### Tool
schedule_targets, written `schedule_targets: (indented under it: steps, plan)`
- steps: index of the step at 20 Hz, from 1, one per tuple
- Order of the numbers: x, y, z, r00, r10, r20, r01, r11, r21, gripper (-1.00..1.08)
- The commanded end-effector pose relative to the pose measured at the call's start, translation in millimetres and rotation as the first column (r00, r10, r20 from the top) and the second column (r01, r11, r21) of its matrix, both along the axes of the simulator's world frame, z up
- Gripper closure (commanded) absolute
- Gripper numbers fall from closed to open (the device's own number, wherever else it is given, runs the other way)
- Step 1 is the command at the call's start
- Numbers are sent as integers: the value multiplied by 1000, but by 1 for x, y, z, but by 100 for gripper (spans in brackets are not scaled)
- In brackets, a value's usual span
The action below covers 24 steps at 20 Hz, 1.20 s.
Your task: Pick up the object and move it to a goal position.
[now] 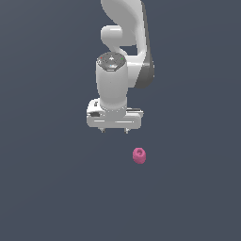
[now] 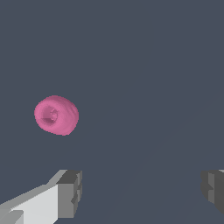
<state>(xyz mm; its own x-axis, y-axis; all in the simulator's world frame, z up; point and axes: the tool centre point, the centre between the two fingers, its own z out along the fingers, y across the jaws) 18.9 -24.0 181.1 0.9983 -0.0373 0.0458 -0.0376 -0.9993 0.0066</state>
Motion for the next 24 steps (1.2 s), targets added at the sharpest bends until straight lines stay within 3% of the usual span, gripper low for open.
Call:
schedule_targets:
  steps: [1,12,24]
  plan:
    - [0,0,0,1000,0,0,0,1000,0,-92]
    - [-10,-3,-17,999,-21,-42,21,1000,-3,-92]
    - [4,17,-25,996,-84,-40,84,996,-1,-92]
